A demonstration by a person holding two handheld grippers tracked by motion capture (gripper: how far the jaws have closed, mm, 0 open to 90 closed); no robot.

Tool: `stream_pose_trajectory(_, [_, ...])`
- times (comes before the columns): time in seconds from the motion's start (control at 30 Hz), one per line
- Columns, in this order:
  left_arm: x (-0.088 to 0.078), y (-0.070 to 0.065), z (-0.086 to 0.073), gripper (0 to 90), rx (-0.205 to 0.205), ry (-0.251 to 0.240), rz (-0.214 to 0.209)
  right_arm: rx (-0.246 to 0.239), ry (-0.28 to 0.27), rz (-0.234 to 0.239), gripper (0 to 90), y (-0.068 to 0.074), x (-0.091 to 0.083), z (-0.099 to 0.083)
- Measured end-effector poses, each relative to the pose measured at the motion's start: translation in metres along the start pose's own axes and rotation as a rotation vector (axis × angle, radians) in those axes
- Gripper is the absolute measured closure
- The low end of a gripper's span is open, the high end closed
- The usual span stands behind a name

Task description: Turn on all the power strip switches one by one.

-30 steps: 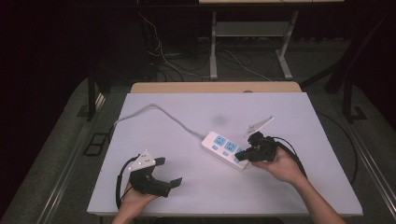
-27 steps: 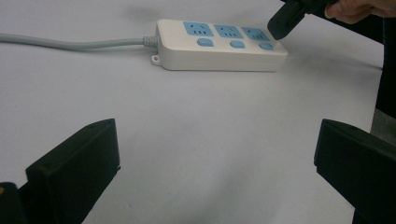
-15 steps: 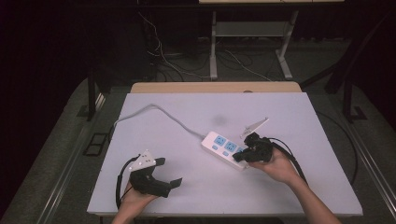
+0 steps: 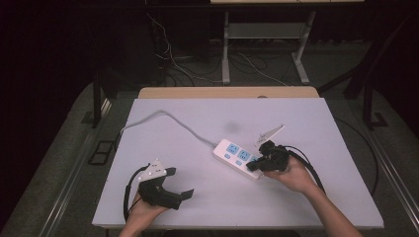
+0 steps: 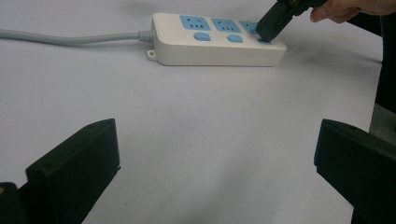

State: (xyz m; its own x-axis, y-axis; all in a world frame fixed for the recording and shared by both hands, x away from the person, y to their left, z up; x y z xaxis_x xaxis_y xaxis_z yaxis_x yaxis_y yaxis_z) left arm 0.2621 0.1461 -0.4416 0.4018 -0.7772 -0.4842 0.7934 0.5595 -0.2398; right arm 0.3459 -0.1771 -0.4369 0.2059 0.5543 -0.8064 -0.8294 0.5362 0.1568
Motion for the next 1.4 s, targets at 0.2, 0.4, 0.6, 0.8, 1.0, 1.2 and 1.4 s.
stream_pose_trajectory(0.2, [0.000, -0.001, 0.000, 0.0, 0.008, 0.003, 0.000, -0.028, 0.021, -0.013, 90.0, 0.002, 0.000, 0.001])
stream_pose_trajectory(0.4, [-0.001, 0.002, 0.000, 0.0, 0.001, -0.002, 0.002, -0.004, 0.025, 0.002, 90.0, 0.000, 0.000, 0.002])
stream_pose_trajectory(0.6, [-0.001, 0.002, 0.000, 0.0, 0.001, 0.000, 0.001, 0.017, 0.016, 0.020, 90.0, -0.002, -0.001, 0.002])
stream_pose_trajectory(0.8, [0.000, 0.002, 0.000, 0.0, 0.001, 0.000, -0.001, 0.015, 0.029, 0.011, 90.0, -0.001, -0.002, 0.003])
stream_pose_trajectory(1.0, [-0.001, 0.003, 0.000, 0.0, 0.000, 0.001, -0.001, 0.009, 0.023, 0.003, 90.0, 0.001, -0.007, 0.006])
stream_pose_trajectory(1.2, [0.000, 0.002, 0.001, 0.0, 0.003, 0.001, -0.002, 0.001, 0.011, -0.002, 90.0, 0.002, -0.015, 0.012])
stream_pose_trajectory(1.4, [0.000, 0.003, 0.000, 0.0, -0.002, 0.006, 0.000, -0.010, -0.003, -0.008, 90.0, 0.002, -0.022, 0.019])
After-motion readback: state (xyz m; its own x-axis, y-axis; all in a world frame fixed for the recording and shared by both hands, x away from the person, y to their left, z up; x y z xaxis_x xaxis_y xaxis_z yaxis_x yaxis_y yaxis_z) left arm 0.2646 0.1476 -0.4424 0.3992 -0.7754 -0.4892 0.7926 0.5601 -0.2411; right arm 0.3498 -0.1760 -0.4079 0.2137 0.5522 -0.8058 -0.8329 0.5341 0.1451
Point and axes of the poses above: each handheld gripper's, and its own axes: x roughly forward along the jaws, z roughly out of its top, y roughly to its left, the point moved 3 cm from there along x, roughly forward along the jaws, and after that the axes turned 4 degrees about -z, right-handed, at the moved point
